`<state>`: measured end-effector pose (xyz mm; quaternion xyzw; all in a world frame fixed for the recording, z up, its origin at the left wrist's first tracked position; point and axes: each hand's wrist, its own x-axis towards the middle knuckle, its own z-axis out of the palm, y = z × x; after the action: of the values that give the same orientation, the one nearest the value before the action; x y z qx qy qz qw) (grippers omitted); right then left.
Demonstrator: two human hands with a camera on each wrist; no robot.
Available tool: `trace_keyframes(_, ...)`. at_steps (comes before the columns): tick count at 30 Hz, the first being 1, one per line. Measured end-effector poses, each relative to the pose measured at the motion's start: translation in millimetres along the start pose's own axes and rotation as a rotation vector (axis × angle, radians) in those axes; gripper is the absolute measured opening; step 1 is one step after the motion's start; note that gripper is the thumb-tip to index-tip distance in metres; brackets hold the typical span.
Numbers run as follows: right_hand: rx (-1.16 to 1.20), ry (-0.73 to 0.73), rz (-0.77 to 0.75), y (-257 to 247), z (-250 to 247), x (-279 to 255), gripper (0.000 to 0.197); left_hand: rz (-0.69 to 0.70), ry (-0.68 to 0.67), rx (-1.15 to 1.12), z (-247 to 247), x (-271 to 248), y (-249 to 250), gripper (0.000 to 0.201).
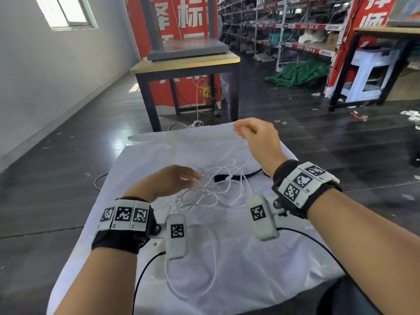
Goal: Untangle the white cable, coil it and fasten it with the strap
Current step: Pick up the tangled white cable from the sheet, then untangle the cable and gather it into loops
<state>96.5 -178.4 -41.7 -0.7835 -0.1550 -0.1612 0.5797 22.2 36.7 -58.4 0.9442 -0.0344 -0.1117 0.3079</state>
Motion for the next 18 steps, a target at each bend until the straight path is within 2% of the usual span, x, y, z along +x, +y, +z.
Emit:
trace_keyframes(3, 0.033, -0.062, -0.022, 2.3, -1.9, 0.7, 0.039, 0.031, 0.256, 0.001, -1.8, 14.5, -1.8, 0.022)
trace_keyframes(6, 0.01, -0.055, -0.029, 4.4, -5.3, 3.4, 0.047, 0.019, 0.34, 0.067, -5.2, 30.4, 7.2, 0.026)
trace_keyframes(8, 0.032, -0.049, -0.038, 2.6, -7.6, 4.4, 0.047, 0.008, 0.282, 0.145, -7.6, 43.3, 13.1, 0.033)
trace_keyframes(11, 0.089, -0.032, -0.059, -4.6, -13.6, 4.8, 0.045, -0.017, 0.119, 0.192, -5.1, 65.2, 14.0, 0.054)
trace_keyframes(13, 0.124, 0.001, -0.093, -8.4, -20.1, 4.6, 0.046, -0.002, 0.028, 0.327, -1.2, 80.2, 11.9, 0.06)
trace_keyframes(16, 0.141, 0.077, -0.12, -11.7, -29.2, 3.4, 0.048, 0.036, -0.072, 0.501, 2.0, 93.5, 5.0, 0.042)
trace_keyframes(18, 0.157, 0.128, -0.096, -9.1, -36.2, 4.4, 0.047, 0.042, -0.018, 0.471, 1.7, 99.0, 2.0, 0.026)
